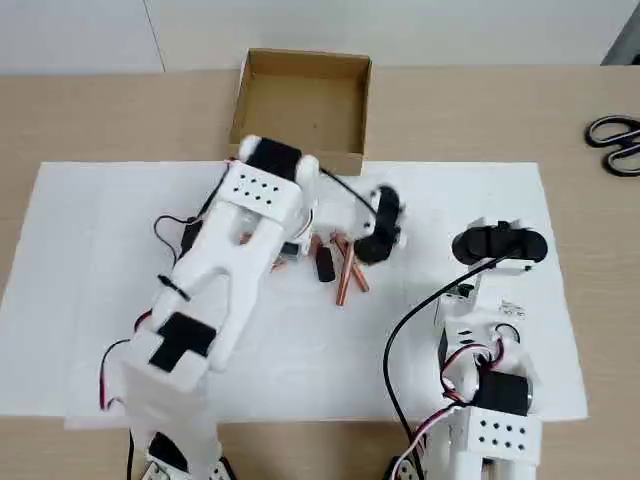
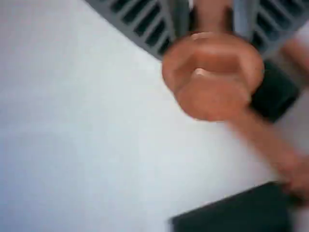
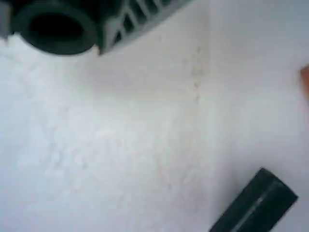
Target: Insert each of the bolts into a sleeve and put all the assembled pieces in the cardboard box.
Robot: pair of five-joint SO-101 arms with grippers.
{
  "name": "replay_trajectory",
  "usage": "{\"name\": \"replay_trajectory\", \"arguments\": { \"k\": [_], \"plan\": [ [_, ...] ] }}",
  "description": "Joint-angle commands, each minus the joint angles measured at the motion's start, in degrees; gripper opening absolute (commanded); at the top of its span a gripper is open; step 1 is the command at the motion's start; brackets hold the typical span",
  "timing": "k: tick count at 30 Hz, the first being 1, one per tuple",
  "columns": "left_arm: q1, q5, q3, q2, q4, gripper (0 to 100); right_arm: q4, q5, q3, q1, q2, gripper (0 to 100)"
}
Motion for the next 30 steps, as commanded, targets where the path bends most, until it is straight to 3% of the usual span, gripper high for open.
{"name": "replay_trajectory", "arguments": {
  "k": [1, 5, 9, 14, 19, 22, 27, 30],
  "plan": [
    [0.3, 7.0, -3.3, -10.8, 1.4, 0, -1.5, -0.6, -0.4, 0.1, 0.0, 0.4],
    [-1.7, 20.8, -3.3, -18.5, 1.4, 0, -1.5, -0.4, -0.5, -2.2, 0.0, 0.4],
    [-4.1, 35.3, -3.2, -23.6, 1.1, 0, -1.7, -0.4, -0.8, -9.6, 0.0, 0.4],
    [-7.5, 60.7, -3.2, -27.7, 1.1, 1, -13.1, -0.4, -0.4, -19.6, 0.0, 0.6],
    [-11.1, 83.1, -2.1, -30.2, 1.4, 1, -24.7, -0.3, -0.3, -24.7, 0.0, 0.5],
    [-10.6, 88.5, 1.5, -34.9, 1.4, 1, -28.1, -0.3, -0.3, -26.3, 0.0, 0.5],
    [-4.5, 87.6, 6.5, -49.6, -0.1, 1, -33.6, -0.2, 0.8, -30.9, 0.0, 0.5],
    [-3.2, 87.6, 9.5, -58.8, -3.5, 1, -38.3, 4.1, 5.5, -34.8, 0.0, 0.5]
  ]
}}
